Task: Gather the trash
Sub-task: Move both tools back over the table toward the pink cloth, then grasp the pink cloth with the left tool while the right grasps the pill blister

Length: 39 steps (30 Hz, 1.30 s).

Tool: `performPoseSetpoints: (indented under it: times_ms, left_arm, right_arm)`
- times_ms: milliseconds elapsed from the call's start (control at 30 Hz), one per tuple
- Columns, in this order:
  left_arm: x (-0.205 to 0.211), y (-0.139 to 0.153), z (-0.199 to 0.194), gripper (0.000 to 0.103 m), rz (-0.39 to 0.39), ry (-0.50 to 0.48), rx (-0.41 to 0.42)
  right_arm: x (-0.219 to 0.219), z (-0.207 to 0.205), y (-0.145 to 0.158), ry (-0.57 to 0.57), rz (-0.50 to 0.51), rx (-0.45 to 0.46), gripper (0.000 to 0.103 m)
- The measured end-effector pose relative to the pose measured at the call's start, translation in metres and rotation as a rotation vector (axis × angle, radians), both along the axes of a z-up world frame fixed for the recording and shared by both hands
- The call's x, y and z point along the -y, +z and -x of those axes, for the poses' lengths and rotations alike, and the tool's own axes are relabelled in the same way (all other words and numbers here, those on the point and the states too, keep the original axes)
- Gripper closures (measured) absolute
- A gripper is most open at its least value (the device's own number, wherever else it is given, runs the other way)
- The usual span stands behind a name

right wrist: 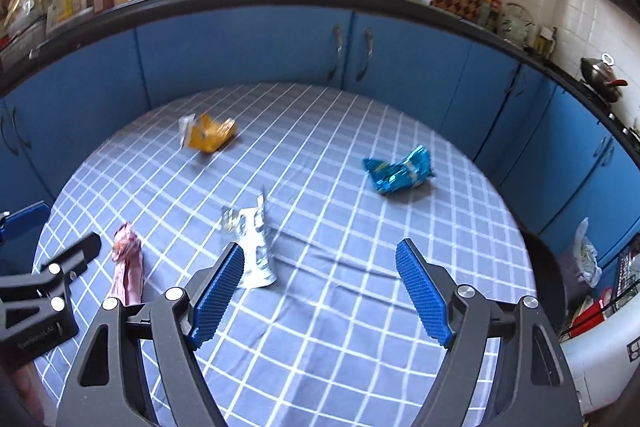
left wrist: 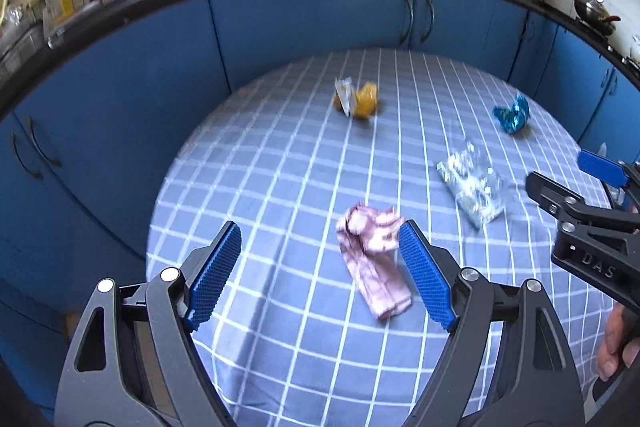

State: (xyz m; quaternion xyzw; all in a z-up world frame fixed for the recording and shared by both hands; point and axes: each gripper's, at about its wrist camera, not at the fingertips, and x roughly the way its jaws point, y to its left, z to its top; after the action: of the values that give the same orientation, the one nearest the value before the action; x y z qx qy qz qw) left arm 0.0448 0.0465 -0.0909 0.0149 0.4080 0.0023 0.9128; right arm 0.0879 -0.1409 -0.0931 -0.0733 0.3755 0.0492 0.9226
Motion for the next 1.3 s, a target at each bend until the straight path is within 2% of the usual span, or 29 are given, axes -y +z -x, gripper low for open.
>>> performPoseSetpoints:
  times_ms: [200,333,467,667,767,900,967,1033,1100,1167,1200,1267,1300]
  left_arm:
    - [0.007,-0.013,0.007,0.022,0.014,-0.027,-0.040]
    - [0.008,-0.021,0.008,0.023,-0.004,-0.012,-0.059]
    - [-0.002,-0.031,0.000,0.024,0.040,0.016,-0.107]
    - [-0.011,-0.031,-0.012,0.024,0.098,0.021,-0.115]
    - [-0.008,-0.032,-0.018,0.026,0.096,0.020,-0.120]
    - [-0.008,-0.036,-0.029,0.026,0.097,0.027,-0.138]
    - [-0.008,-0.037,-0.032,0.030,0.092,0.035,-0.137]
    - [-0.009,-0.037,-0.034,0.037,0.085,0.036,-0.131]
    - [-0.008,-0.037,-0.036,0.047,0.078,0.035,-0.124]
    - [-0.008,-0.036,-0.038,0.065,0.075,0.034,-0.120]
    - [-0.009,-0.035,-0.039,0.068,0.088,0.028,-0.122]
    - [-0.010,-0.034,-0.039,0.080,0.113,0.024,-0.125]
    - [-0.011,-0.032,-0.039,0.080,0.117,0.024,-0.118]
  right_arm:
    - [-0.009,-0.001,-0.015,0.031,-0.002,-0.034,0.027]
    - [-0.010,-0.001,-0.021,0.050,-0.019,-0.056,0.027]
    - [-0.014,-0.001,-0.027,0.071,-0.017,-0.068,0.027]
    - [-0.023,-0.007,-0.032,0.104,-0.024,-0.088,0.027]
    - [-0.024,-0.016,-0.036,0.093,-0.022,-0.100,0.027]
    - [-0.019,-0.029,-0.045,0.092,-0.073,-0.138,0.027]
    - [-0.022,-0.032,-0.049,0.104,-0.069,-0.143,0.027]
    - [-0.025,-0.032,-0.052,0.121,-0.068,-0.133,0.034]
    - [-0.027,-0.031,-0.051,0.146,-0.079,-0.130,0.053]
    - [-0.032,-0.031,-0.050,0.176,-0.080,-0.133,0.067]
    - [-0.033,-0.030,-0.049,0.182,-0.065,-0.130,0.068]
    - [-0.032,-0.027,-0.048,0.194,-0.074,-0.124,0.072]
    - [-0.031,-0.025,-0.046,0.193,-0.081,-0.116,0.072]
